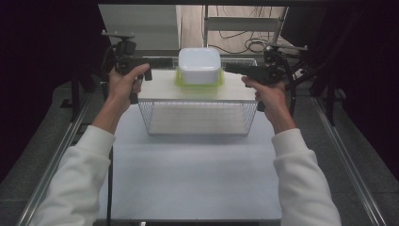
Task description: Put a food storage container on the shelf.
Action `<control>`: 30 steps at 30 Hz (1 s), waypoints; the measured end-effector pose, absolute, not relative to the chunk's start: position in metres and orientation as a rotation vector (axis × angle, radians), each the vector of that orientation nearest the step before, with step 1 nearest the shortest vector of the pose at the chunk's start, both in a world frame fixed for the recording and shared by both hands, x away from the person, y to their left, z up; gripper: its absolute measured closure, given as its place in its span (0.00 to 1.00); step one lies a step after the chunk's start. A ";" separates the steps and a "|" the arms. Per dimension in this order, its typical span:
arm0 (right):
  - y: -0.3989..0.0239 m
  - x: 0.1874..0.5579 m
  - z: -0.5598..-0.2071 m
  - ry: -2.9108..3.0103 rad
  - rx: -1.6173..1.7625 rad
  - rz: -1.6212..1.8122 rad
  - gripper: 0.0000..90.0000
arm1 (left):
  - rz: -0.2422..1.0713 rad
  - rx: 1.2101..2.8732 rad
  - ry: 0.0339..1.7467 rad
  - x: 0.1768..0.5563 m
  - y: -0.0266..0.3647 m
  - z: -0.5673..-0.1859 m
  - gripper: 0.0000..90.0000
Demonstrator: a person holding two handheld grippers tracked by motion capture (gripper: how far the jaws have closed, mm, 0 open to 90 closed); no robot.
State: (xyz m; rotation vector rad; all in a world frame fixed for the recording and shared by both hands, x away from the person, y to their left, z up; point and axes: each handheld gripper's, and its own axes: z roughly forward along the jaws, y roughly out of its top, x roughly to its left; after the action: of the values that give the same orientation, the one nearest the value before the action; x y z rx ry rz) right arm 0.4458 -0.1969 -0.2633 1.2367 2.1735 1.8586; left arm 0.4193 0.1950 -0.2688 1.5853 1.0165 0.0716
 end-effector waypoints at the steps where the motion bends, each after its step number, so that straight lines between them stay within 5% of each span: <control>1: -0.200 0.441 -0.264 2.183 1.228 1.855 0.47 | 0.089 1.603 1.006 0.411 0.196 -0.271 0.39; 12: -0.231 0.385 -0.308 2.322 1.159 1.634 0.44 | 0.174 1.766 0.980 0.344 0.203 -0.325 0.35; 21: -0.241 0.330 -0.366 2.419 1.093 1.465 0.44 | 0.124 1.822 0.989 0.299 0.202 -0.388 0.34; 30: -0.256 0.320 -0.422 2.421 1.201 1.471 0.43 | 0.096 1.835 1.018 0.289 0.204 -0.419 0.34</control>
State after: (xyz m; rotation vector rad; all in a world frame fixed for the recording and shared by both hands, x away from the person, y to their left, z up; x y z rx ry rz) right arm 0.3204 -0.2556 -0.4219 1.2011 2.4207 1.4706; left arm 0.2893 0.2037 -0.4192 1.8347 1.0179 0.0956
